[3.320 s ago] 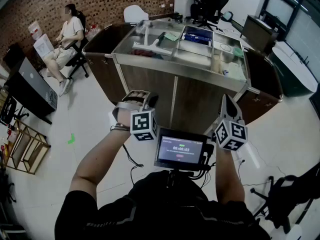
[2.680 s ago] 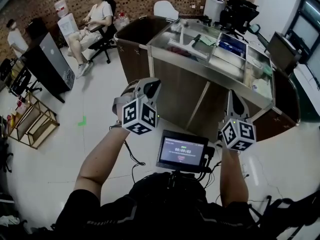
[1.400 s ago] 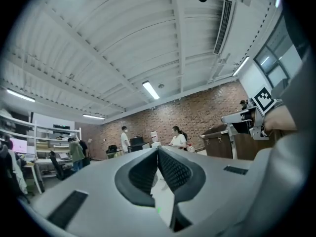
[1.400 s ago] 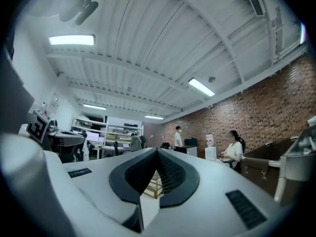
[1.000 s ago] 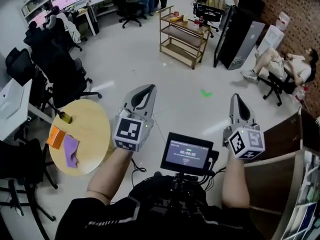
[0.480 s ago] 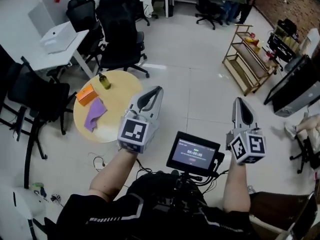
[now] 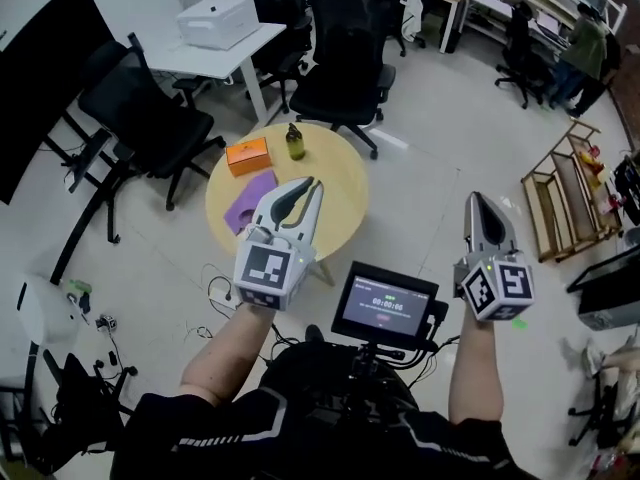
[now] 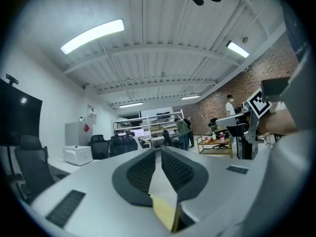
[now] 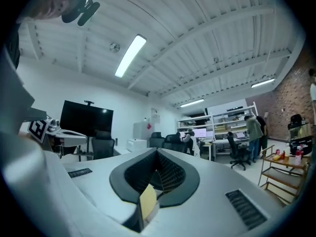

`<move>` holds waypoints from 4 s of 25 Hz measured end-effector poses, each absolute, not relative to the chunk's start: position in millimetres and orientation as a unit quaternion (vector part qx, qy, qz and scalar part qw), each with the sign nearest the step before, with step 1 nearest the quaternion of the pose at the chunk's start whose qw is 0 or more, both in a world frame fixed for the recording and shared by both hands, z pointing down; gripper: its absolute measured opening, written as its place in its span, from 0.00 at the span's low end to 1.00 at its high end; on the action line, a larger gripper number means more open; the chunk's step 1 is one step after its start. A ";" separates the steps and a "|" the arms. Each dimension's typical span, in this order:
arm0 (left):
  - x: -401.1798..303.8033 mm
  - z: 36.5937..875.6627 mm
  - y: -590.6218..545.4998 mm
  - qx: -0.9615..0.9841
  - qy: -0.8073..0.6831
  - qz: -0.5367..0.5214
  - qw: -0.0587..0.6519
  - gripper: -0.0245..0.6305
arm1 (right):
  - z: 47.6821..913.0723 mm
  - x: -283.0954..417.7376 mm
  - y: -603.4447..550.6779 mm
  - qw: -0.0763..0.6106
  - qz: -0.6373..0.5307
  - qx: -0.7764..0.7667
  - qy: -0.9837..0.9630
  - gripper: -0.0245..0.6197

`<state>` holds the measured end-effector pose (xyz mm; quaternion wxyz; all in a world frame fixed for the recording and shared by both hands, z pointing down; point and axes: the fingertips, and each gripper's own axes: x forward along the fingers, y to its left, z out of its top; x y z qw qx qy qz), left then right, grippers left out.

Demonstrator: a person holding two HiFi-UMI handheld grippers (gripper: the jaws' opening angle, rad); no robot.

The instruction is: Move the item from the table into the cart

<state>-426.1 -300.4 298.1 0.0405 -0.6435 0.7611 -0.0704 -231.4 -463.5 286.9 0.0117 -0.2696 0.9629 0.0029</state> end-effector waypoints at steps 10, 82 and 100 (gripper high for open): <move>-668.0 325.1 -204.9 -0.533 0.843 -0.073 0.006 0.16 | 305.7 -500.3 -420.1 -0.003 0.001 -0.141 0.990 0.04; -1092.6 771.0 -123.1 -0.276 0.891 0.006 -0.360 0.25 | 888.8 -1091.1 -290.3 -0.523 0.011 0.214 0.825 0.29; -1072.6 721.5 -133.2 -0.327 0.882 0.018 -0.339 0.12 | 815.4 -1080.8 -282.3 -0.460 -0.011 0.180 0.869 0.09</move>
